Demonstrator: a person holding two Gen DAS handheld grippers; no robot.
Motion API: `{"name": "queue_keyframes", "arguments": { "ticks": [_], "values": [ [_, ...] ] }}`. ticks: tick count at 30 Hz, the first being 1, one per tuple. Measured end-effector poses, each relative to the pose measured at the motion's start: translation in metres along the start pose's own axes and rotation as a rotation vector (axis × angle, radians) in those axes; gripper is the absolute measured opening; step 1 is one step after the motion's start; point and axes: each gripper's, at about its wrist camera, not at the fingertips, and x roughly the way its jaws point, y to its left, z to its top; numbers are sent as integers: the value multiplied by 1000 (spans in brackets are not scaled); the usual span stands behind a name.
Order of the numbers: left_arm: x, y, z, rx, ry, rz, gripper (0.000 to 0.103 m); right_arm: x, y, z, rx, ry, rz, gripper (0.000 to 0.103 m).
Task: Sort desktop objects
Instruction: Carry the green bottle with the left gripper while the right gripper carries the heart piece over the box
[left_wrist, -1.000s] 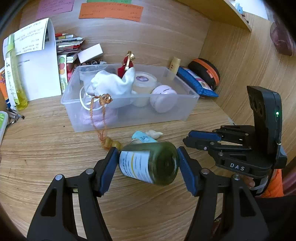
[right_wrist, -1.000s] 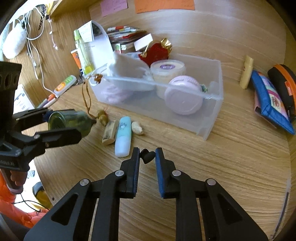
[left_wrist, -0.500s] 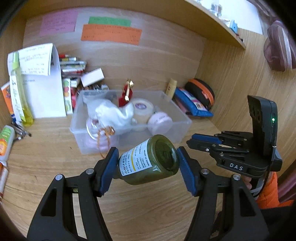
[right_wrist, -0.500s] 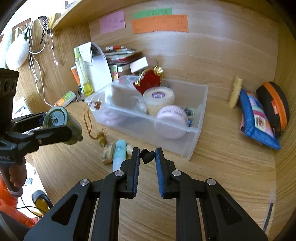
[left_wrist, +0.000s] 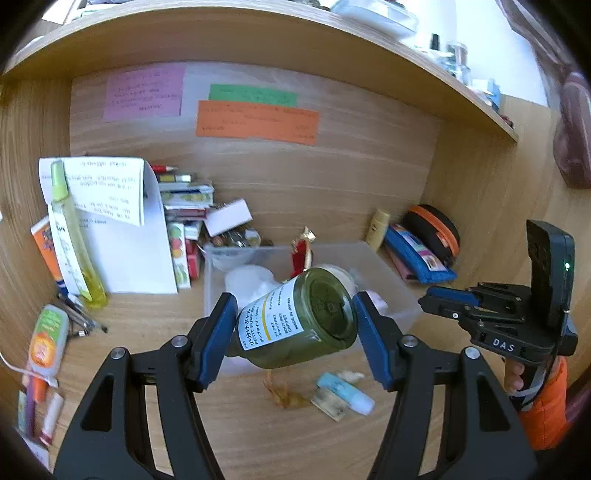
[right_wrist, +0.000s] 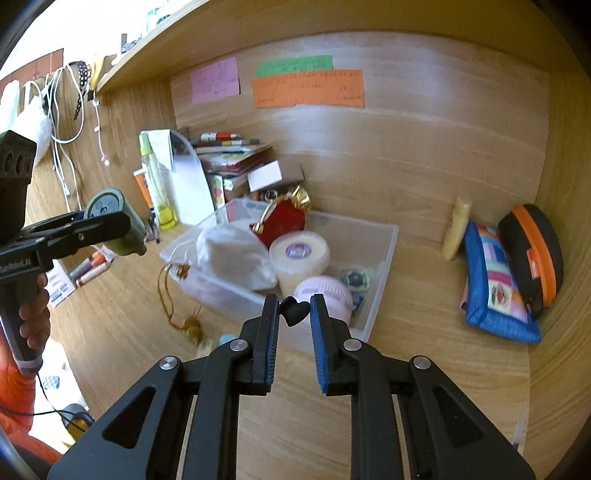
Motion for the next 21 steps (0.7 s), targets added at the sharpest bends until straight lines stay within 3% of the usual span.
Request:
{"name": "queue_keyframes", "arguments": {
  "ticks": [12,21],
  "values": [
    [44,26,34,-20,35,13,64,32,-20,32,19,-8,-30,15],
    [84,44,27,-86,111,-6,64,67,-36,48,52,32,-30,15]
  ]
}}
